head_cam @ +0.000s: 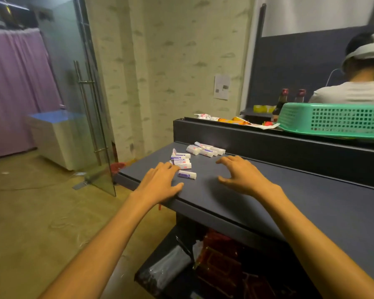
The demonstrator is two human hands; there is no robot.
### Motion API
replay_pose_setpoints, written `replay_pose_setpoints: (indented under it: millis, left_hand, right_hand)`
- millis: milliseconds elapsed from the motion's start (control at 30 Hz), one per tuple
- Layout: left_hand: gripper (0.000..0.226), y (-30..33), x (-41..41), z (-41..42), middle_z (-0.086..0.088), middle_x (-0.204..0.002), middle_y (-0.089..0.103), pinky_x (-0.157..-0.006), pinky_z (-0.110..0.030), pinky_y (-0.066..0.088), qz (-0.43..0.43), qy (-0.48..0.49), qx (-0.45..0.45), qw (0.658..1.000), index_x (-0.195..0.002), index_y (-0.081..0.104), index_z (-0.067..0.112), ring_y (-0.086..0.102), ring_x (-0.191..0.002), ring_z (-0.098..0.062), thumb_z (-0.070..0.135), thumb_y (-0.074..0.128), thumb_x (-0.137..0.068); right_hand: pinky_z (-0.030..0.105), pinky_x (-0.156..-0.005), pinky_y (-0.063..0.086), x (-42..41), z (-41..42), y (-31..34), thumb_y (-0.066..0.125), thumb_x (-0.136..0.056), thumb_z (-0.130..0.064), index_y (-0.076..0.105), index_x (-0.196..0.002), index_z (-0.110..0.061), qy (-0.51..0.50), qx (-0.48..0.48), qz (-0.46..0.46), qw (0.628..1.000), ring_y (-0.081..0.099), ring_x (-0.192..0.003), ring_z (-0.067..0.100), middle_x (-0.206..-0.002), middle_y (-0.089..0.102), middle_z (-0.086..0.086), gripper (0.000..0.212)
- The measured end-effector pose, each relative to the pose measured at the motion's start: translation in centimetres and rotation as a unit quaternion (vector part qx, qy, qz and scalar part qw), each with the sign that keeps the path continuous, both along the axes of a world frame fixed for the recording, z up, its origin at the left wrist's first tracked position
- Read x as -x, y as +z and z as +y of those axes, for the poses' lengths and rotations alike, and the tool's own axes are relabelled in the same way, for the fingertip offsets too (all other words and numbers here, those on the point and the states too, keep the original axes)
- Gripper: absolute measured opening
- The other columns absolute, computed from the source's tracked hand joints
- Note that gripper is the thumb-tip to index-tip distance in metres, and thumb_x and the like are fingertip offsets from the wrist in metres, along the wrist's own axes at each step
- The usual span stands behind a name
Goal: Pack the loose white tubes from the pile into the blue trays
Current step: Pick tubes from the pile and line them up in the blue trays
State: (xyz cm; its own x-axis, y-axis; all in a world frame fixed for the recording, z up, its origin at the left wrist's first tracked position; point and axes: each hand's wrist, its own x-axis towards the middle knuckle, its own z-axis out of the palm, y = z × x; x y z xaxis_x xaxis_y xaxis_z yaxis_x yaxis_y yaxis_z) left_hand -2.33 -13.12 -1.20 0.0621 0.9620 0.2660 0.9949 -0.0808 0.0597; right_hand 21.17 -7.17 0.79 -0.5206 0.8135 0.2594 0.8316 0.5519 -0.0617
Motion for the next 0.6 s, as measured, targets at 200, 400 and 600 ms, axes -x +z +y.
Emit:
replay_pose_setpoints:
  millis: [200, 400, 600]
  left_hand:
    - [0.05, -0.5, 2.2, 6.1, 0.0, -0.142, 0.046, -0.105, -0.035, 0.036, -0.028, -0.146, 0.007, 0.989, -0.14, 0.044, 0.024, 0.041, -0.129, -0.018, 0.036, 0.057, -0.093]
    - [0.024, -0.7, 2.1, 9.4, -0.006, -0.115, 0.064, -0.091, -0.038, 0.048, -0.009, -0.265, 0.035, 0.964, -0.116, 0.064, 0.021, 0.057, -0.108, -0.025, 0.028, 0.055, -0.094]
    - [0.022, 0.6, 2.3, 11.5, 0.002, -0.102, 0.055, -0.087, -0.035, 0.05, -0.099, -0.303, 0.032, 0.947, -0.11, 0.065, 0.031, 0.059, -0.096, -0.02, 0.032, 0.066, -0.088]
  right_hand:
    - [0.039, -0.108, 0.036, 2.5, 2.1, -0.3, 0.058, -0.093, -0.039, 0.041, -0.141, -0.024, -0.079, 0.013, 0.023, 0.997, 0.04, -0.133, 0.021, -0.148, 0.043, 0.001, 0.054]
    - [0.038, -0.107, 0.036, 3.5, 2.5, -1.0, 0.057, -0.093, -0.039, 0.042, -0.141, -0.023, -0.159, 0.018, 0.031, 0.987, 0.042, -0.132, 0.021, -0.146, 0.045, 0.001, 0.052]
    - [0.038, -0.105, 0.04, 2.9, 3.1, -0.6, 0.059, -0.092, -0.04, 0.044, -0.139, -0.025, -0.208, 0.022, 0.037, 0.977, 0.046, -0.127, 0.019, -0.141, 0.05, 0.0, 0.051]
